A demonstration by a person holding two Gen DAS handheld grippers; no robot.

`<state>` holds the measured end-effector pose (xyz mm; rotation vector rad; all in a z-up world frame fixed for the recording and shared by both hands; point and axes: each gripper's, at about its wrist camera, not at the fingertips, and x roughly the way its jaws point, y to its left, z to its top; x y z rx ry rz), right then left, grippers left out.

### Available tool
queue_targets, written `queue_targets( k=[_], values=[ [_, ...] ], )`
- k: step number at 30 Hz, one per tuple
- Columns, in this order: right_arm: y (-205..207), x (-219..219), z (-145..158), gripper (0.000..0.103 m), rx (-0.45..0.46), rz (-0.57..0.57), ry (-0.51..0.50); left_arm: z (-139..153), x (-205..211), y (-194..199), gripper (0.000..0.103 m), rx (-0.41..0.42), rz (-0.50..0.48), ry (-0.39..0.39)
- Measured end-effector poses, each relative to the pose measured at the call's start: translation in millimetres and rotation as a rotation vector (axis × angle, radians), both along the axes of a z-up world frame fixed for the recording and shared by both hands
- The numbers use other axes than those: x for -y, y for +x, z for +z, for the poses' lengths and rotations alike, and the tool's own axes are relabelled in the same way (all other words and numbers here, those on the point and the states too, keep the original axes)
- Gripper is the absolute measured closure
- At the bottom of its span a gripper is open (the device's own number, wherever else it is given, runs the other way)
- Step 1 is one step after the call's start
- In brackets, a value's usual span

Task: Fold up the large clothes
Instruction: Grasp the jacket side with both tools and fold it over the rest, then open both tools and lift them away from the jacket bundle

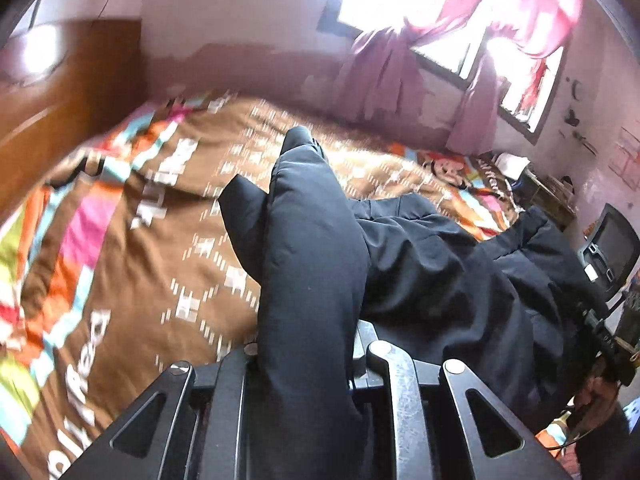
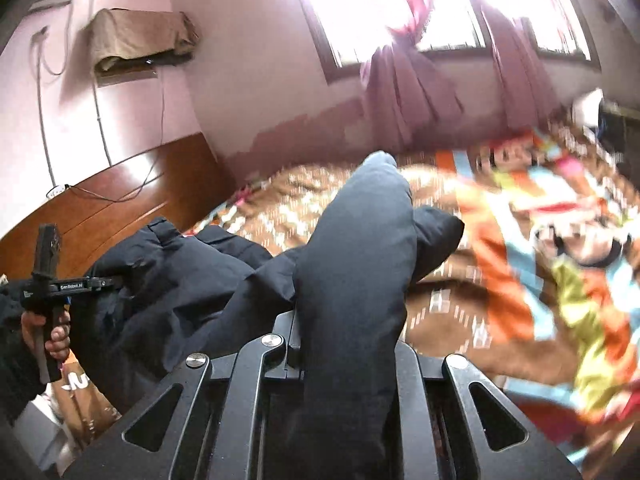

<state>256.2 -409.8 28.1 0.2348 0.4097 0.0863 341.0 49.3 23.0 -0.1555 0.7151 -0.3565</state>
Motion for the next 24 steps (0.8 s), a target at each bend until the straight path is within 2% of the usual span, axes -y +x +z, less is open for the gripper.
queue_targets(
  k=[5,9,12,15,17,19,21,24],
  values=[
    [17,8,36,0.09,0.103,-0.046,-0.049,16,21,29,0.086,0.078,0.014,-0.026],
    [49,22,39,0.09,0.099,-0.09,-0.049,4,37,57,0.085,0.06,0.04,-0.014],
    [80,28,16,0.09,0.036,-0.12,-0.059,-25,47,83,0.085,-0.007,0.051,0.017],
    [101,33,-24,0.089,-0.081,-0.167,-0.04,-64,55,99,0.085,-0.092,0.076,0.08],
    [99,38,-40,0.084,-0.095,-0.215,-0.049,-78,53,98,0.083,-0.076,0.094,0.121],
    [96,47,-47,0.081,-0.097,-0.227,-0.023,-81,50,96,0.08,-0.068,0.089,0.114],
    [95,54,-51,0.075,-0.114,-0.237,-0.023,-81,49,96,0.075,-0.071,0.087,0.122],
    [97,61,-56,0.054,-0.157,-0.267,-0.044,-81,49,95,0.066,-0.086,0.101,0.134]
  ],
)
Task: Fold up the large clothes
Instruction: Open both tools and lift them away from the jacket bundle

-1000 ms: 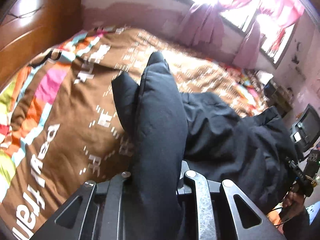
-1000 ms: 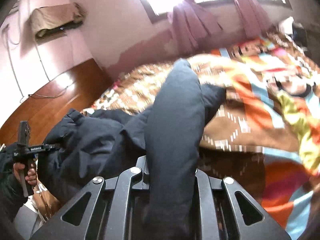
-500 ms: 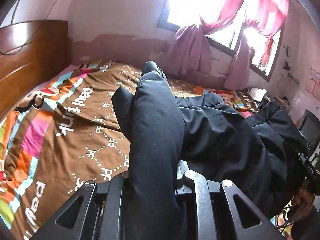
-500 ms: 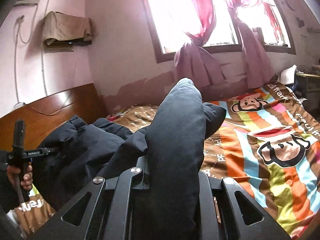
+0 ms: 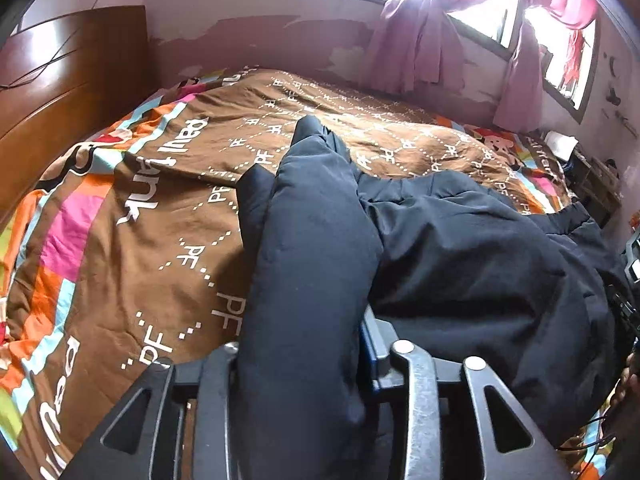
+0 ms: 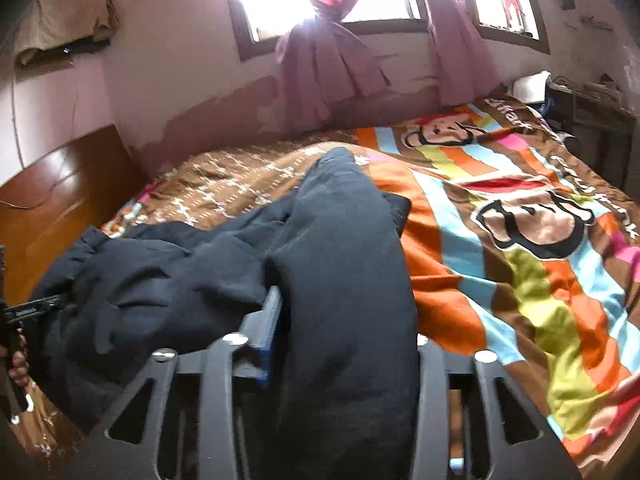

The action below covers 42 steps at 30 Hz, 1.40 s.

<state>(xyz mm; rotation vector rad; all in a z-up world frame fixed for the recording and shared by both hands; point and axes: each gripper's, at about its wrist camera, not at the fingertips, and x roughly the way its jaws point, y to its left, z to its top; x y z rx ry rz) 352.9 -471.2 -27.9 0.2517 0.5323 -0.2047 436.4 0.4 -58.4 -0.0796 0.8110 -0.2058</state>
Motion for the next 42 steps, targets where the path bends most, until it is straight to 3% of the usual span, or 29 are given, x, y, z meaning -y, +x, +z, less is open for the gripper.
queue_targets(
  k=[2,5,7,12,21,32,42],
  values=[
    [-3,3,2,0.026,0.0,-0.044,-0.018,-1,-2,0,0.059,-0.009,0.01,0.001],
    [-13,1,10,0.01,0.032,-0.091,-0.078,-2,-6,-1,0.047,-0.028,0.043,0.001],
    [-17,-3,18,0.009,0.047,-0.101,-0.118,3,-8,-7,0.024,-0.018,0.068,-0.003],
    [-28,-13,36,0.002,0.072,-0.081,-0.153,27,-10,-29,0.009,0.081,0.088,0.001],
    [-67,-32,70,0.001,0.167,-0.063,-0.146,82,-2,-84,0.0,0.258,0.068,-0.011],
    [-131,-82,110,0.001,0.257,0.046,-0.234,117,6,-159,0.0,0.346,0.002,-0.056],
    [-181,-105,127,0.001,0.312,0.071,-0.225,141,4,-219,0.0,0.438,-0.012,-0.032]
  ],
)
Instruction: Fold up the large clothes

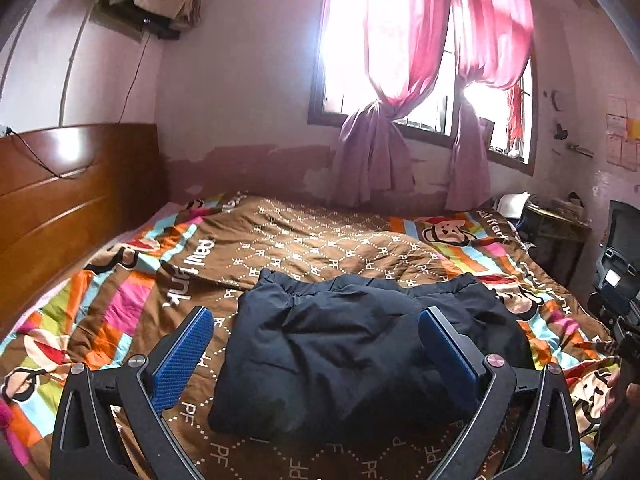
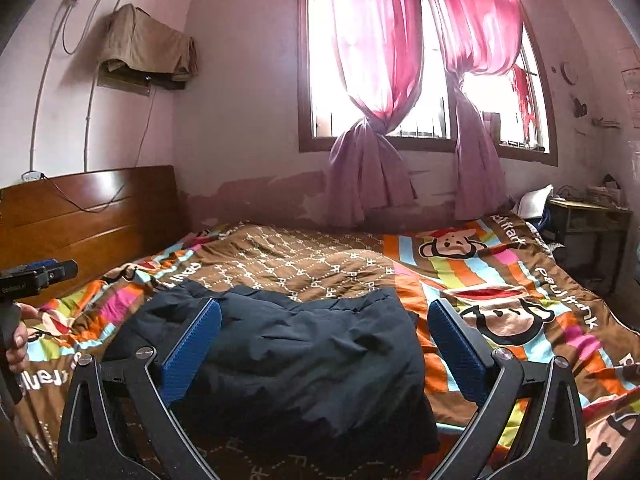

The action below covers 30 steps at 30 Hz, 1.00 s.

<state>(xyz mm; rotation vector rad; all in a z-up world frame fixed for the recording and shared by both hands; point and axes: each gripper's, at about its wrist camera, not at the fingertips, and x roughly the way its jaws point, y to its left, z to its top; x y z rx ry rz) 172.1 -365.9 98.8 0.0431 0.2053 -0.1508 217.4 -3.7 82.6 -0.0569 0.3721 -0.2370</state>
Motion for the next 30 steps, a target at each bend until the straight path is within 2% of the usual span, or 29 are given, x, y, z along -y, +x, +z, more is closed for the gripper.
queue_targets(
  k=[7,14,24,30],
  values=[
    [-39,-15,10,0.001,0.04,0.008,0.002,11,-5,-40,0.0,0.048,0.006,0.01],
    [-79,-33,12,0.001,0.072,0.029,0.057,12,-9,-76,0.0,0.053,-0.016,-0.007],
    [-123,-53,2,0.001,0.077,0.047,0.074,-6,-20,-126,0.0,0.022,0.019,0.009],
    [-143,-67,-11,0.001,0.071,0.056,0.046,-17,-22,-147,0.0,0.016,0.031,0.025]
  ],
)
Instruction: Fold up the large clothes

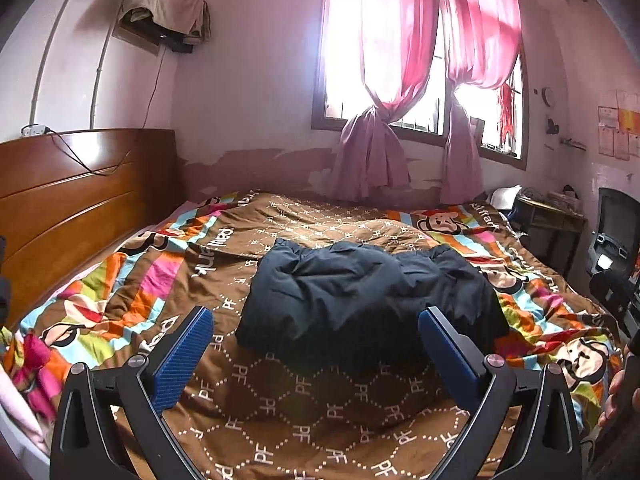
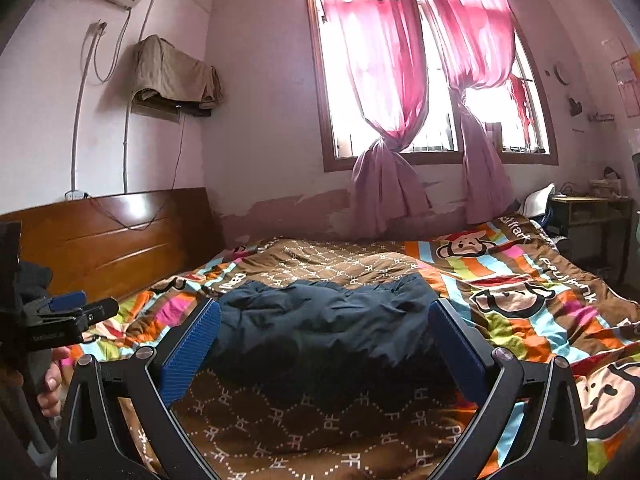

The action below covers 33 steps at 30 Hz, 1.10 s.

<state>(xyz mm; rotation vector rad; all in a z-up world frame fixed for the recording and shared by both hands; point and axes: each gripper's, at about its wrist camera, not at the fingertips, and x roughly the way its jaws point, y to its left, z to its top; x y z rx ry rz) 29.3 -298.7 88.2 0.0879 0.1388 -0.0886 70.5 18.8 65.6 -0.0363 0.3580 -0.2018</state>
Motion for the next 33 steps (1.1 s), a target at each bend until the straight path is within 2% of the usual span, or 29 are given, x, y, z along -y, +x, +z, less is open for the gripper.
queue_targets(
  k=[8,20,33],
  values=[
    [-21,-10,-22,0.001,-0.022,0.004,-0.009,-23,3,-20,0.0,-0.026,-0.001,0.036],
    [-31,-18,-40,0.001,-0.035,0.012,-0.034,-45,-5,-35,0.0,-0.014,0.039,0.023],
    [-16,-23,-96,0.001,-0.159,0.0,-0.014,-92,-6,-38,0.0,-0.013,0.076,0.058]
  ],
)
